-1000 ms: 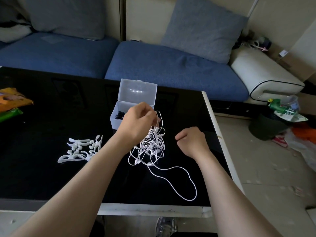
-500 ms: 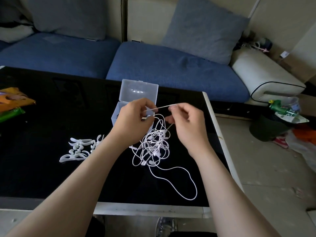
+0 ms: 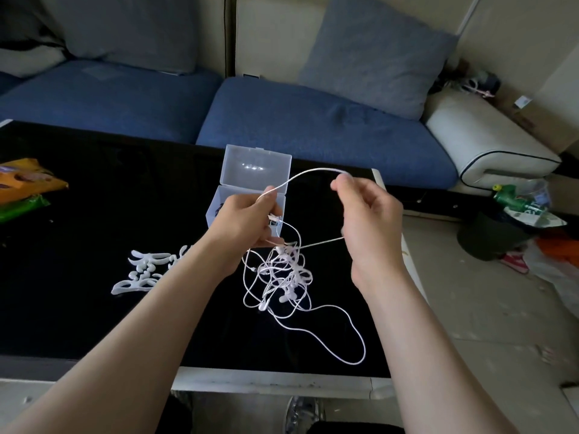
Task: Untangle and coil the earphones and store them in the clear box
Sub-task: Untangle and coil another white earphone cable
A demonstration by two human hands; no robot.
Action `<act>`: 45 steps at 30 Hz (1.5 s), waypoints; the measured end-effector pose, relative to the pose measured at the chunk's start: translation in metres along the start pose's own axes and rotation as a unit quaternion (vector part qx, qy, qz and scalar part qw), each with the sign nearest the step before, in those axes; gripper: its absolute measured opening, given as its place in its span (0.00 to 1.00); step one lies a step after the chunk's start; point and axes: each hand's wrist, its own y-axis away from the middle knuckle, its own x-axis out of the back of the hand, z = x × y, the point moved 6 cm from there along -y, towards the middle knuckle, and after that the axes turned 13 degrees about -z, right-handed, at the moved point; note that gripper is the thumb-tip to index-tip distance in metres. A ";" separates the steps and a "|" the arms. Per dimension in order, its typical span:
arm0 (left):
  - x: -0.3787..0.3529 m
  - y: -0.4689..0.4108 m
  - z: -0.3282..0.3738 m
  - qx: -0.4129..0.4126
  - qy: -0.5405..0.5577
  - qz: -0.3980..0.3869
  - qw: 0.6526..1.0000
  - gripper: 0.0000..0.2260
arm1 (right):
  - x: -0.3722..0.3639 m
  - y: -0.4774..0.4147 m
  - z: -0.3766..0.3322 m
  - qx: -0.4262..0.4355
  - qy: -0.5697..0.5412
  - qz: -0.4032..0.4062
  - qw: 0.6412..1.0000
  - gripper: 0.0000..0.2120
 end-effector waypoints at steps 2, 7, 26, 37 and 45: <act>0.004 0.002 0.005 -0.022 -0.136 0.033 0.990 0.21 | 0.004 0.000 -0.005 0.065 0.122 0.009 0.990 0.13; 0.018 0.009 0.011 -0.059 -0.402 0.116 0.906 0.24 | 0.005 0.003 -0.003 0.113 0.451 0.020 0.885 0.10; 0.010 0.028 0.018 -0.019 0.117 -0.049 0.992 0.18 | -0.058 0.085 0.038 -0.269 0.224 -0.513 0.784 0.20; -0.030 0.079 0.018 0.010 0.210 -0.220 0.953 0.18 | -0.060 0.067 0.063 -0.402 -0.078 -0.264 0.873 0.18; -0.035 0.117 0.015 0.077 0.198 -0.294 0.932 0.20 | -0.061 0.072 0.070 -0.406 -0.132 -0.205 0.881 0.15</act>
